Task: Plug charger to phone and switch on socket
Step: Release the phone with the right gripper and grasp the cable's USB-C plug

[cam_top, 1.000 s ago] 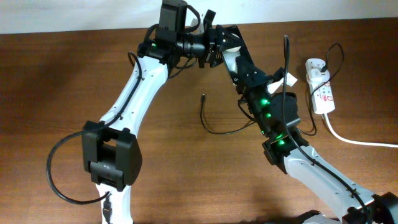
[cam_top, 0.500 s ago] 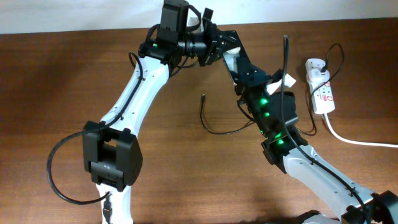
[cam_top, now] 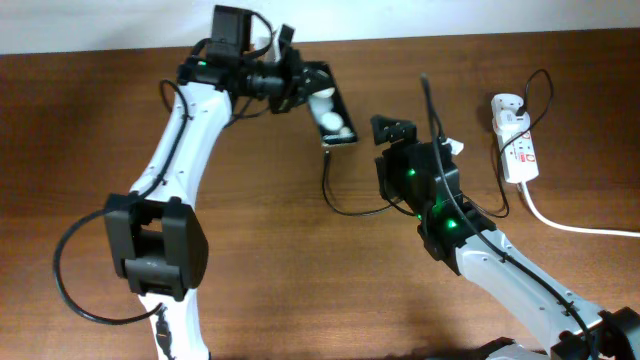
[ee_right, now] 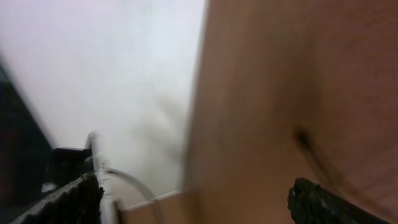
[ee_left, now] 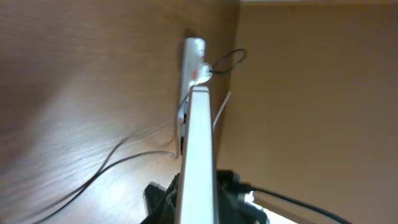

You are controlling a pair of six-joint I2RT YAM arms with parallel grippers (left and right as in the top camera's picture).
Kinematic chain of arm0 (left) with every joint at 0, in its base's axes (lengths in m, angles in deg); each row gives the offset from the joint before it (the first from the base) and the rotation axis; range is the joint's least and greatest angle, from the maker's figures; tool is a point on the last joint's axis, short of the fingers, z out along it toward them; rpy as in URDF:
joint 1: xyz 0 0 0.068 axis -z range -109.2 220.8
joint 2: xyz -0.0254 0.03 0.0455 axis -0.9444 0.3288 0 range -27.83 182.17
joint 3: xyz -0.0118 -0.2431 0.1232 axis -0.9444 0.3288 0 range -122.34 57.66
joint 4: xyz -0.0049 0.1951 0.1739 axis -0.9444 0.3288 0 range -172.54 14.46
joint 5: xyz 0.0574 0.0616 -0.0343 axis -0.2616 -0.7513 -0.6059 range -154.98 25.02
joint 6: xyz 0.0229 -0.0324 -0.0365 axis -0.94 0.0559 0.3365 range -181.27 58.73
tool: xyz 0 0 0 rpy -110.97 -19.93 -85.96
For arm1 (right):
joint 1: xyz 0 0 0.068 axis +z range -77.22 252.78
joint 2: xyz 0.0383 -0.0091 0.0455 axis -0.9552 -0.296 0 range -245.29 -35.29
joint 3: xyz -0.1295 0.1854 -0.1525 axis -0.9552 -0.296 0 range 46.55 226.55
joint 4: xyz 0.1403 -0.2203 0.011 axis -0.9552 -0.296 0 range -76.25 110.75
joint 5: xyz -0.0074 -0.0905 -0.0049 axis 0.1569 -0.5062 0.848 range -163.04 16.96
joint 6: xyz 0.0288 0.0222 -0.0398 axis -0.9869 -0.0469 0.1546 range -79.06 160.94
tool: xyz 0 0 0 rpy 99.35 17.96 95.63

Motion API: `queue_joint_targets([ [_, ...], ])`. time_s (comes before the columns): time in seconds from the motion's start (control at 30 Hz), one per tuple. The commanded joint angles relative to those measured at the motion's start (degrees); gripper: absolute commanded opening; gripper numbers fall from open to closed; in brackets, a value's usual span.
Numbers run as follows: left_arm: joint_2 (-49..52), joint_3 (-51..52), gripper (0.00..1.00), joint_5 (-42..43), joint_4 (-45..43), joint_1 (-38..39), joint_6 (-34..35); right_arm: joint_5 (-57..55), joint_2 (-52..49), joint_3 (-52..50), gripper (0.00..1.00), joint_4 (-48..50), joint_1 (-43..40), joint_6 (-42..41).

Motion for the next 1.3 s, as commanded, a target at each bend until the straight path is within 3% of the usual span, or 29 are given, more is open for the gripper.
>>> queue_joint_targets([
  [0.0, -0.13, -0.39, 0.0, 6.47, 7.76, -5.81, -13.99, 2.05, 0.48, 0.11, 0.99, -4.2, 0.35, 16.79],
  [0.1, -0.13, -0.39, 0.0, 13.79, 12.66, -11.13, -22.71, 15.34, 0.48, 0.11, 0.94, -13.42, 0.35, 39.87],
  [0.2, -0.13, -0.39, 0.0, 18.6, 13.11, -14.97, -24.09, 17.81, 0.48, 0.11, 0.93, -26.36, 0.35, 44.24],
  [0.3, -0.13, -0.39, 0.0, 20.46, 13.14, -18.27, -24.09, 25.07, 0.48, 0.13, 0.74, -32.09, 0.35, 54.49],
  [0.37, -0.13, -0.39, 0.0, 20.48, 13.14, -19.89, -24.09, 25.05, 0.48, 1.57, 0.72, -37.75, 0.37, 56.02],
  [0.5, -0.13, -0.39, 0.0, 20.41, 13.14, -20.63, -25.42, 17.81, -0.26, 19.26, 0.68, -57.13, 0.35, 63.73],
  [0.57, -0.13, -0.39, 0.0, 20.41, 13.62, -20.63, -27.5, 15.47, -4.46, 29.22, 0.68, -64.39, 0.37, 65.88],
  [0.63, -0.13, -0.39, 0.0, 20.41, 15.32, -20.63, -27.74, 15.13, -15.28, 42.97, 0.59, -70.49, 0.37, 66.66],
  [0.77, -0.13, -0.39, 0.0, 20.44, 15.69, -20.63, -27.74, 15.15, -35.21, 60.35, 0.45, -71.23, 2.99, 63.28],
  [0.87, -0.13, -0.39, 0.0, 20.44, 15.69, -20.63, -27.71, 16.63, -43.56, 62.27, 0.37, -65.18, 3.76, 58.58],
  [1.03, -0.13, -0.39, 0.0, 20.46, 15.67, -20.96, -27.71, 16.15, -47.87, 62.12, 0.27, -60.52, 4.13, 54.86],
  [1.27, -0.13, -0.39, 0.0, 20.44, 15.72, -27.61, -27.74, 14.01, -51.91, 62.03, 0.25, -60.46, 4.13, 54.58],
])
